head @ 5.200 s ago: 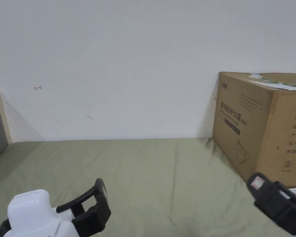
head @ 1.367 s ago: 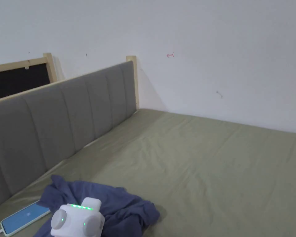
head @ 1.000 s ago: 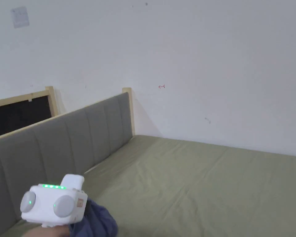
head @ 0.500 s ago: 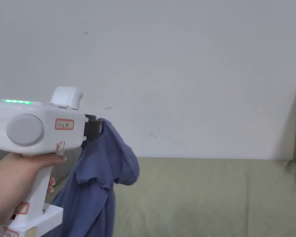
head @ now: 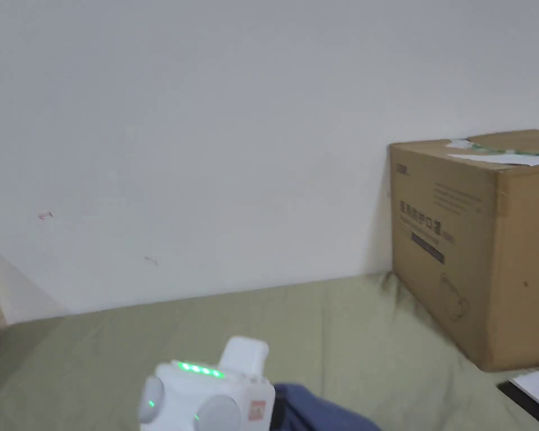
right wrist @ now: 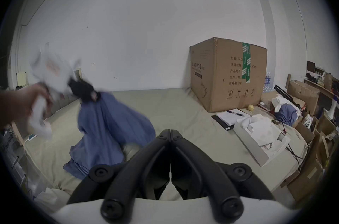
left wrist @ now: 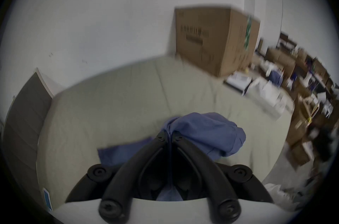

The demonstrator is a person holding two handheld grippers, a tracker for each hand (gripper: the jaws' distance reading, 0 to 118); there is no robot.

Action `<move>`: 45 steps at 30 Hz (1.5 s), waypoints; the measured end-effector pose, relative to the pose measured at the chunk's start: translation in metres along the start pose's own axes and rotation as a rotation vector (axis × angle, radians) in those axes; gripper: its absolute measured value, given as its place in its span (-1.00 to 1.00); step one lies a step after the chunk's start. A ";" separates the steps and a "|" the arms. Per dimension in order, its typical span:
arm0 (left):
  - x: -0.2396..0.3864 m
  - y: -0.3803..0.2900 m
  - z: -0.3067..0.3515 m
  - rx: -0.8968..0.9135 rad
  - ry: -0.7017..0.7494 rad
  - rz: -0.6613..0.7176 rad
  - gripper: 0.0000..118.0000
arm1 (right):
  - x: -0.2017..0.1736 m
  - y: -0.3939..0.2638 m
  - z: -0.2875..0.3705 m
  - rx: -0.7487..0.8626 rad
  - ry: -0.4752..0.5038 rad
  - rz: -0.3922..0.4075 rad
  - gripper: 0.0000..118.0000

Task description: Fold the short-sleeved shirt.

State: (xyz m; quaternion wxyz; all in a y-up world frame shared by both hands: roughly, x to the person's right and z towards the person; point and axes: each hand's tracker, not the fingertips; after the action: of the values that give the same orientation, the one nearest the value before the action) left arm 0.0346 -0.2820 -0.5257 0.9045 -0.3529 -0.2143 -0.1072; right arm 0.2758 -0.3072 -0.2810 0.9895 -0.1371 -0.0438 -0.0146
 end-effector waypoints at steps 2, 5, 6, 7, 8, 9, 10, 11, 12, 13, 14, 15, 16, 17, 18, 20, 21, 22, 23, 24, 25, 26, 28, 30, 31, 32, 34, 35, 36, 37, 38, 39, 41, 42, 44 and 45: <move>0.015 -0.032 -0.043 -0.094 -0.028 -0.003 -0.96 | 0.002 -0.007 -0.004 -0.023 0.003 -0.006 -1.00; 0.027 -0.070 -0.076 -0.146 -0.039 0.019 -0.21 | -0.001 -0.019 -0.013 -0.097 0.033 -0.013 -1.00; 0.024 -0.077 -0.083 -0.159 -0.091 0.063 -0.01 | -0.003 -0.021 -0.015 -0.103 0.034 -0.014 -1.00; 0.021 -0.082 -0.091 -0.193 -0.141 0.121 0.23 | -0.005 -0.023 -0.016 -0.110 0.036 -0.012 -1.00; 0.017 -0.084 -0.097 -0.238 -0.184 0.169 0.45 | -0.007 -0.024 -0.018 -0.119 0.039 -0.009 -1.00; 0.009 -0.090 -0.092 -0.251 -0.219 0.204 0.88 | -0.010 -0.024 -0.020 -0.129 0.045 -0.006 -1.00; 0.002 -0.090 -0.084 -0.201 -0.254 0.215 1.00 | -0.012 -0.024 -0.022 -0.135 0.051 -0.004 -1.00; -0.003 -0.087 -0.076 -0.173 -0.245 0.212 0.99 | -0.015 -0.023 -0.022 -0.136 0.055 -0.003 -1.00; -0.008 -0.083 -0.065 -0.143 -0.217 0.194 0.99 | -0.017 -0.022 -0.022 -0.133 0.058 -0.002 -1.00; -0.015 -0.079 -0.047 -0.107 -0.200 0.180 0.99 | -0.020 -0.020 -0.022 -0.130 0.062 -0.001 -1.00; -0.022 -0.074 -0.029 -0.064 -0.191 0.177 0.99 | -0.022 -0.018 -0.021 -0.128 0.065 0.000 -1.00; -0.030 -0.070 -0.004 0.009 -0.204 0.186 0.99 | -0.025 -0.015 -0.020 -0.125 0.068 -0.001 -1.00; -0.038 -0.071 0.025 0.108 -0.234 0.195 0.99 | -0.027 -0.012 -0.017 -0.118 0.073 -0.006 -1.00; -0.044 -0.074 0.060 0.234 -0.261 0.226 0.99 | -0.029 -0.008 -0.014 -0.106 0.082 -0.013 -1.00; -0.051 -0.080 0.090 0.316 -0.297 0.247 0.98 | -0.032 -0.005 -0.010 -0.085 0.096 -0.021 -1.00; -0.057 -0.100 0.142 0.432 -0.294 0.318 0.96 | -0.038 0.002 0.000 -0.024 0.121 -0.023 -1.00; -0.058 -0.116 0.168 0.510 -0.278 0.351 0.86 | -0.041 0.004 0.006 0.011 0.129 -0.017 -1.00; -0.056 -0.138 0.189 0.595 -0.249 0.373 0.48 | -0.045 0.005 0.012 0.046 0.126 -0.006 -1.00; -0.052 -0.157 0.206 0.656 -0.203 0.378 -0.07 | -0.049 0.006 0.017 0.081 0.118 0.005 -1.00; -0.046 -0.174 0.218 0.680 -0.120 0.374 -0.76 | -0.052 0.006 0.023 0.116 0.120 0.007 -1.00; -0.037 -0.188 0.222 0.675 -0.010 0.351 -1.00 | -0.054 0.007 0.029 0.144 0.127 0.004 -1.00; -0.030 -0.203 0.229 0.687 0.086 0.341 -1.00 | -0.055 0.008 0.033 0.170 0.137 -0.002 -1.00; -0.029 -0.227 0.238 0.680 0.120 0.350 -1.00 | -0.057 0.011 0.040 0.221 0.135 -0.012 -1.00; -0.024 -0.241 0.239 0.677 0.257 0.373 -1.00 | -0.060 0.014 0.045 0.249 0.130 -0.017 -1.00; -0.021 -0.246 0.241 0.674 0.311 0.374 -1.00 | -0.062 0.016 0.046 0.253 0.129 -0.017 -1.00; -0.022 -0.250 0.243 0.681 0.326 0.382 -1.00 | -0.063 0.016 0.044 0.253 0.129 -0.014 -1.00; -0.025 -0.246 0.245 0.691 0.325 0.395 -1.00 | -0.065 0.018 0.043 0.251 0.140 -0.008 -1.00; -0.025 -0.245 0.246 0.693 0.362 0.385 -1.00 | -0.066 0.019 0.043 0.249 0.142 -0.005 -1.00; -0.025 -0.244 0.247 0.702 0.382 0.361 -1.00 | -0.067 0.020 0.041 0.248 0.143 -0.003 -1.00; -0.027 -0.238 0.248 0.714 0.377 0.348 -1.00 | -0.067 0.020 0.040 0.246 0.146 -0.001 -1.00; -0.027 -0.235 0.248 0.724 0.373 0.337 -1.00 | -0.068 0.020 0.038 0.242 0.146 0.001 -1.00; -0.027 -0.230 0.247 0.729 0.376 0.322 -1.00 | -0.068 0.020 0.036 0.237 0.143 0.003 -1.00; -0.035 -0.209 0.243 0.735 0.377 0.296 -1.00 | -0.068 0.021 0.030 0.223 0.129 0.002 -1.00; -0.044 -0.197 0.238 0.735 0.360 0.288 -1.00 | -0.068 0.023 0.028 0.199 0.120 -0.008 -1.00; -0.076 -0.153 0.216 0.634 0.270 0.312 -1.00 | -0.067 0.029 0.025 0.179 0.116 -0.040 -1.00; -0.093 -0.132 0.202 0.536 0.219 0.340 -1.00 | -0.065 0.031 0.023 0.180 0.129 -0.055 -1.00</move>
State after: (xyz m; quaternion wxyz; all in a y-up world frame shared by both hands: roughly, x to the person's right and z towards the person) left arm -0.1566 -0.2356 -0.3576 0.9877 -0.1197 -0.0747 0.0679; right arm 0.2105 -0.2704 -0.2728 0.9978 -0.0450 0.0152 -0.0467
